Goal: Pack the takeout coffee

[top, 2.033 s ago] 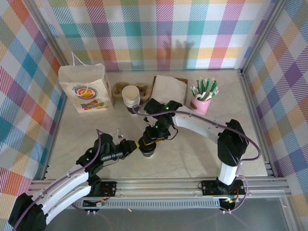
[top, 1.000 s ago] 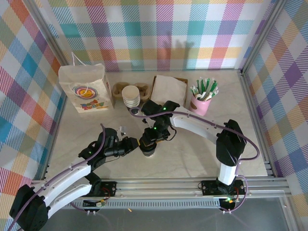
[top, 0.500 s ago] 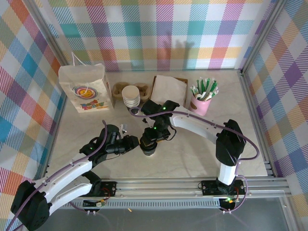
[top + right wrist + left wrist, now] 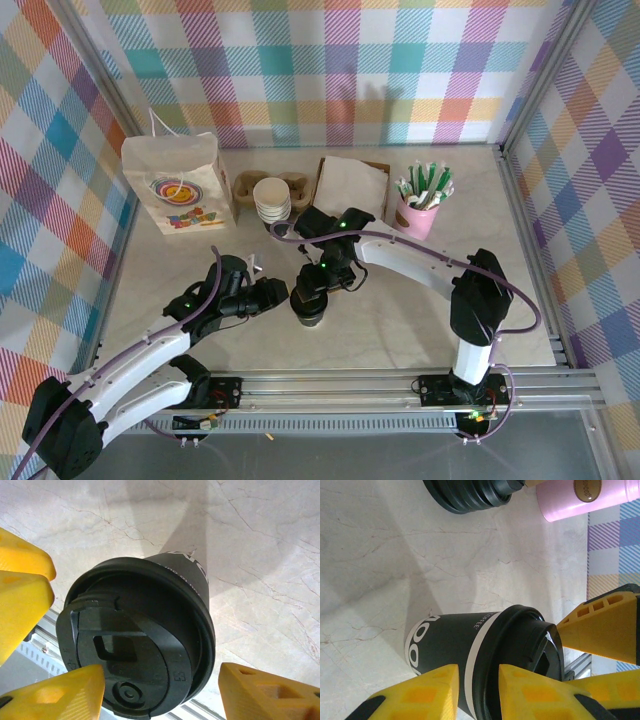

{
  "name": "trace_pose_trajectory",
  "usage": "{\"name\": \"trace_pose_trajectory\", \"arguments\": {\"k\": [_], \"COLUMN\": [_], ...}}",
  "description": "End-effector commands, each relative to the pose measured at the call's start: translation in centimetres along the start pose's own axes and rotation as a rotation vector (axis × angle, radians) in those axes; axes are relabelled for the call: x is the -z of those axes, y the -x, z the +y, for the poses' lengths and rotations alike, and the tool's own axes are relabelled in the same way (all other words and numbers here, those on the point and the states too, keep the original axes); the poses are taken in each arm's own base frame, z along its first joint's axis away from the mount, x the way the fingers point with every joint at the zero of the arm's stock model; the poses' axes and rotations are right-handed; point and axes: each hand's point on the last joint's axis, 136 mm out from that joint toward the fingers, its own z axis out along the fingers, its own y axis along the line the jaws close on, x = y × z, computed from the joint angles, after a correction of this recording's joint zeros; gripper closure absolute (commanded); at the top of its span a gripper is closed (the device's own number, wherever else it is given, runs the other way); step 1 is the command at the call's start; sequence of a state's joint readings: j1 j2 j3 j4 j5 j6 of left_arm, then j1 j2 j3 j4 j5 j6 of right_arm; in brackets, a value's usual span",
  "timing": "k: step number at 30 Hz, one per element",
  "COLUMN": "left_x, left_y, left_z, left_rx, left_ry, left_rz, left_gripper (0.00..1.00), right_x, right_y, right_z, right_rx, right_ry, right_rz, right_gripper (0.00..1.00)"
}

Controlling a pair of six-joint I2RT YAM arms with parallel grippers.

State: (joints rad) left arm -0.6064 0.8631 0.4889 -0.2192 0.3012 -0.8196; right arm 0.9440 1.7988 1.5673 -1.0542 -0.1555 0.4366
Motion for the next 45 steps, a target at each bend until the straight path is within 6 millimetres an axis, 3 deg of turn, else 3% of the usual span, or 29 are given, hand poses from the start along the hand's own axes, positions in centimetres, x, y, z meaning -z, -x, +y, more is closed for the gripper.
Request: {"name": "trace_pose_trajectory", "arguments": {"k": [1, 10, 20, 28, 35, 42, 45], "left_x": [0.4, 1.5, 3.6, 4.9, 5.3, 5.4, 5.5], "left_y": [0.8, 1.1, 1.8, 1.1, 0.8, 0.6, 0.4], "left_z": [-1.1, -0.7, 1.1, 2.2, 2.8, 3.1, 3.3], "left_rx": [-0.042, -0.099, -0.151, -0.176, -0.175, -0.178, -0.179], "left_ry": [-0.002, 0.050, 0.172, 0.236, 0.246, 0.252, 0.257], "left_rz": [-0.020, -0.036, -0.097, -0.073, -0.076, -0.077, -0.068], "left_gripper": [0.73, 0.72, 0.65, 0.61, 0.61, 0.60, 0.60], "right_x": [1.7, 3.2, 5.6, 4.6, 5.6, 6.3, 6.2], "right_y": [0.0, 0.2, 1.8, -0.7, -2.7, -2.4, -2.4], "right_z": [0.4, 1.0, 4.0, 4.0, 4.8, 4.0, 3.4], "right_rx": [0.015, 0.154, 0.854, 1.151, 1.385, 1.361, 1.344], "right_ry": [-0.002, 0.025, 0.072, 0.144, 0.276, 0.323, 0.340], "right_rz": [-0.036, -0.102, -0.205, -0.140, -0.201, -0.181, -0.150], "right_gripper": [0.37, 0.37, 0.21, 0.12, 0.10, 0.14, 0.11]}}
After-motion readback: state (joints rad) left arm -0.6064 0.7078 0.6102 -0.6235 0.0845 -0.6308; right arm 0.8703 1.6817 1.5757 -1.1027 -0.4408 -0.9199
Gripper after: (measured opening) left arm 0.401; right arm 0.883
